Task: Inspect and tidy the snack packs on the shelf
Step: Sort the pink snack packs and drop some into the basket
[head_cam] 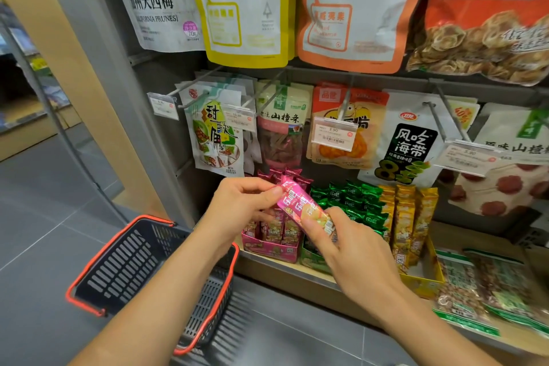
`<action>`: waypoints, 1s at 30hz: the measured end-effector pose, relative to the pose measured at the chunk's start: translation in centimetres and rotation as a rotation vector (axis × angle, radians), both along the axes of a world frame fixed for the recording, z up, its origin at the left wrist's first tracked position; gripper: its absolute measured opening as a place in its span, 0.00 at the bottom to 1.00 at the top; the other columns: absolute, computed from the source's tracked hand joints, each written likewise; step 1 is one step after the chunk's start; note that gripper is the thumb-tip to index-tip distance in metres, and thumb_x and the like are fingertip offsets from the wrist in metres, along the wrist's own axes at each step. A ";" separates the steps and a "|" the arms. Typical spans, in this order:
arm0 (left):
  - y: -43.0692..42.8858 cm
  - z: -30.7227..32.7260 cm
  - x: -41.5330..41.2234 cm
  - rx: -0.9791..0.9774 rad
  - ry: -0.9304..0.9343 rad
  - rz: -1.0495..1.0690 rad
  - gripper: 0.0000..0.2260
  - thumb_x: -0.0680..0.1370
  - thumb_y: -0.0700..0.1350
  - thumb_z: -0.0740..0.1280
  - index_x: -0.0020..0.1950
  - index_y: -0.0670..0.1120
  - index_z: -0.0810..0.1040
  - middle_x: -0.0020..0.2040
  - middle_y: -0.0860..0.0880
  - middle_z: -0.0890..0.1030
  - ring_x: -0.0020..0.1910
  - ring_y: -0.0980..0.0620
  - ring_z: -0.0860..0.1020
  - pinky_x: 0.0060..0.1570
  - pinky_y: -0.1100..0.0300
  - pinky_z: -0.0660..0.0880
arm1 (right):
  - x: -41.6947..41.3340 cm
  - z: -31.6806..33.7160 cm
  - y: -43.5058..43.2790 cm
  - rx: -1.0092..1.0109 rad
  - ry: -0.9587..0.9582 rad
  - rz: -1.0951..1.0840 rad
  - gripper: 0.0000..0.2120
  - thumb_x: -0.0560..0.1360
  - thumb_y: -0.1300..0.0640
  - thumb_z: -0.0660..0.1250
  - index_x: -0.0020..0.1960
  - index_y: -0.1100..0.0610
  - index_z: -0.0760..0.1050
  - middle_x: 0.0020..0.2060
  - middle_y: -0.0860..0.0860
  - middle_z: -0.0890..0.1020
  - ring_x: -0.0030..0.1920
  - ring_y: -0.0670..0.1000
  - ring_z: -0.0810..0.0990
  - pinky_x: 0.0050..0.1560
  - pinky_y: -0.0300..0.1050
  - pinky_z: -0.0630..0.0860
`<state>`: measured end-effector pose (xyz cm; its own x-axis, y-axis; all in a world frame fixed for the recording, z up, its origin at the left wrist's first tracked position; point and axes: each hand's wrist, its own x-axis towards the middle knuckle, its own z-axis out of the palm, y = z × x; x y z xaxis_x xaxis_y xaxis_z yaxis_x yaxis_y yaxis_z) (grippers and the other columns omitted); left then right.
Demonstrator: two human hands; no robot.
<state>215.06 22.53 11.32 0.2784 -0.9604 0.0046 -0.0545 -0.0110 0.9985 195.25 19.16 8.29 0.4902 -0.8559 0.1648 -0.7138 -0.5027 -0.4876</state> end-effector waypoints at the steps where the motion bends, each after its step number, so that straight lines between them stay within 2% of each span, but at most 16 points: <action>1: 0.0 0.1 0.2 0.001 0.048 0.012 0.07 0.75 0.41 0.71 0.38 0.47 0.86 0.36 0.48 0.84 0.35 0.54 0.81 0.34 0.64 0.78 | 0.1 0.0 0.1 0.001 -0.017 0.009 0.24 0.74 0.28 0.44 0.52 0.45 0.66 0.39 0.45 0.78 0.36 0.45 0.77 0.36 0.50 0.77; 6: -0.1 0.1 0.9 -0.030 0.285 0.150 0.13 0.78 0.40 0.66 0.35 0.45 0.85 0.36 0.47 0.84 0.34 0.55 0.81 0.32 0.65 0.77 | 0.8 -0.2 0.7 0.065 -0.158 0.148 0.20 0.76 0.34 0.58 0.64 0.39 0.61 0.51 0.41 0.76 0.47 0.44 0.77 0.45 0.47 0.78; 8: -0.3 -0.1 1.1 -0.049 0.308 0.207 0.12 0.80 0.41 0.64 0.38 0.44 0.83 0.37 0.47 0.84 0.34 0.55 0.80 0.32 0.65 0.77 | 0.9 -0.3 0.8 0.149 -0.187 0.237 0.22 0.77 0.37 0.61 0.66 0.35 0.56 0.52 0.42 0.76 0.45 0.44 0.78 0.46 0.49 0.78; 11: -0.4 -0.1 2.0 -0.074 0.314 0.278 0.09 0.81 0.39 0.62 0.45 0.42 0.81 0.40 0.46 0.83 0.38 0.53 0.79 0.35 0.63 0.77 | 0.8 -0.3 0.8 0.436 -0.272 0.367 0.25 0.78 0.42 0.62 0.67 0.26 0.51 0.44 0.47 0.80 0.34 0.49 0.83 0.32 0.47 0.80; 13: -0.4 -0.1 2.7 -0.067 0.272 0.265 0.10 0.81 0.39 0.62 0.48 0.45 0.83 0.41 0.47 0.82 0.40 0.53 0.79 0.37 0.62 0.75 | 0.7 -0.3 1.0 0.569 -0.325 0.390 0.26 0.79 0.43 0.62 0.66 0.23 0.51 0.41 0.50 0.81 0.30 0.50 0.82 0.29 0.46 0.80; 15: -0.3 0.0 3.0 -0.034 0.222 0.186 0.11 0.80 0.45 0.63 0.48 0.47 0.85 0.38 0.51 0.82 0.38 0.55 0.78 0.38 0.61 0.73 | 0.7 -0.3 1.1 0.556 -0.330 0.406 0.26 0.79 0.43 0.62 0.67 0.24 0.52 0.42 0.50 0.81 0.30 0.49 0.80 0.30 0.50 0.81; 18: -0.2 0.3 3.2 0.001 0.165 0.096 0.15 0.74 0.56 0.65 0.41 0.48 0.86 0.33 0.51 0.80 0.33 0.56 0.77 0.38 0.60 0.73 | 0.5 -0.4 1.0 0.545 -0.324 0.441 0.25 0.78 0.43 0.63 0.69 0.27 0.54 0.44 0.50 0.81 0.31 0.49 0.79 0.33 0.54 0.81; 20: -0.1 0.3 3.3 -0.006 0.124 0.126 0.15 0.73 0.56 0.66 0.35 0.47 0.85 0.31 0.51 0.79 0.32 0.57 0.77 0.37 0.60 0.73 | 0.5 -0.4 1.0 0.575 -0.331 0.449 0.26 0.78 0.42 0.63 0.69 0.28 0.55 0.45 0.50 0.81 0.31 0.49 0.79 0.34 0.54 0.82; 23: -0.2 0.1 3.1 -0.036 0.093 0.206 0.18 0.79 0.52 0.64 0.32 0.48 0.82 0.29 0.52 0.77 0.30 0.58 0.76 0.32 0.63 0.72 | 0.7 -0.4 1.0 0.582 -0.325 0.443 0.28 0.77 0.42 0.64 0.71 0.28 0.54 0.47 0.51 0.82 0.31 0.50 0.79 0.32 0.57 0.81; 24: -0.3 -0.1 3.0 -0.047 0.098 0.231 0.19 0.80 0.51 0.63 0.31 0.48 0.80 0.29 0.52 0.76 0.29 0.58 0.76 0.31 0.64 0.71 | 0.8 -0.3 1.0 0.561 -0.312 0.443 0.29 0.77 0.41 0.64 0.72 0.29 0.53 0.49 0.50 0.81 0.33 0.50 0.80 0.34 0.56 0.82; 26: -0.5 -0.2 2.8 -0.053 0.133 0.278 0.20 0.81 0.51 0.62 0.30 0.49 0.78 0.27 0.53 0.74 0.27 0.59 0.74 0.31 0.65 0.71 | 0.9 -0.3 1.0 0.460 -0.245 0.444 0.31 0.77 0.40 0.63 0.73 0.31 0.50 0.55 0.46 0.80 0.43 0.47 0.82 0.45 0.53 0.82; 28: -0.7 -0.5 2.8 -0.043 0.167 0.327 0.21 0.81 0.51 0.62 0.29 0.50 0.78 0.27 0.53 0.74 0.28 0.58 0.74 0.37 0.61 0.72 | 1.0 -0.3 1.0 0.372 -0.193 0.447 0.33 0.77 0.41 0.64 0.75 0.34 0.48 0.60 0.43 0.77 0.51 0.44 0.80 0.54 0.48 0.79; 30: -1.0 -0.8 3.2 -0.030 0.194 0.396 0.21 0.81 0.52 0.63 0.29 0.49 0.79 0.29 0.52 0.76 0.31 0.56 0.76 0.45 0.56 0.74 | 0.9 -0.2 0.8 0.366 -0.237 0.426 0.33 0.77 0.44 0.66 0.76 0.38 0.54 0.61 0.42 0.77 0.54 0.43 0.79 0.56 0.45 0.78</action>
